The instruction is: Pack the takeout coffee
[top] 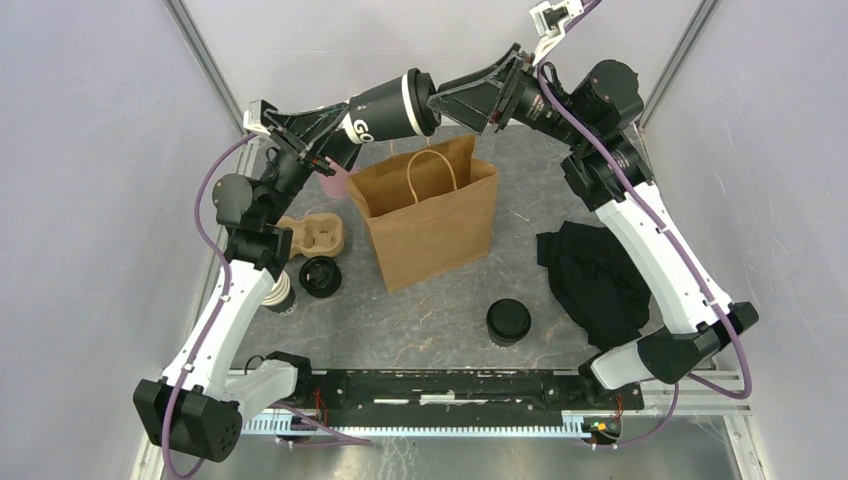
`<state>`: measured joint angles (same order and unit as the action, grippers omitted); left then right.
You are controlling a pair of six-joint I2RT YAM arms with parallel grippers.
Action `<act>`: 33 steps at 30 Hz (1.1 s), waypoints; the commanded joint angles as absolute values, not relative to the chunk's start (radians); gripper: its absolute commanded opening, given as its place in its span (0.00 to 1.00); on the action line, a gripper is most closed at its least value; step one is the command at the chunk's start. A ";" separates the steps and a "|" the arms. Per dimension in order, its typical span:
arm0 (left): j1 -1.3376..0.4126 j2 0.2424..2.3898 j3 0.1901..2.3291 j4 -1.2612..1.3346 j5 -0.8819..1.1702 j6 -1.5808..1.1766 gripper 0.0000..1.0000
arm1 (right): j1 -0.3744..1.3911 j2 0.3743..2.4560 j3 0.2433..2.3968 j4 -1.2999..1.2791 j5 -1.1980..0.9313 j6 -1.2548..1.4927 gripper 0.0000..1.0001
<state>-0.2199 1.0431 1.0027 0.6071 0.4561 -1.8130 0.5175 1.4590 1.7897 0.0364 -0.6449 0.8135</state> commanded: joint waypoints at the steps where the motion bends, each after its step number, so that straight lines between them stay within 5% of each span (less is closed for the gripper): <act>1: -0.216 1.018 1.008 0.629 0.481 -1.839 0.26 | 0.528 1.447 1.780 0.066 -0.623 0.808 0.86; 13: -0.216 1.021 1.009 0.629 0.488 -1.845 0.24 | 0.566 1.450 1.754 0.090 -0.610 0.822 0.87; 22: -0.216 1.017 1.008 0.619 0.494 -1.838 0.24 | 0.570 1.448 1.751 0.088 -0.591 0.817 0.74; 27: -0.216 0.997 1.013 0.551 0.490 -1.794 0.34 | 0.570 1.431 1.742 0.085 -0.567 0.803 0.65; 33: -0.217 0.962 1.060 0.317 0.482 -1.658 0.64 | 0.569 1.383 1.699 0.095 -0.504 0.788 0.60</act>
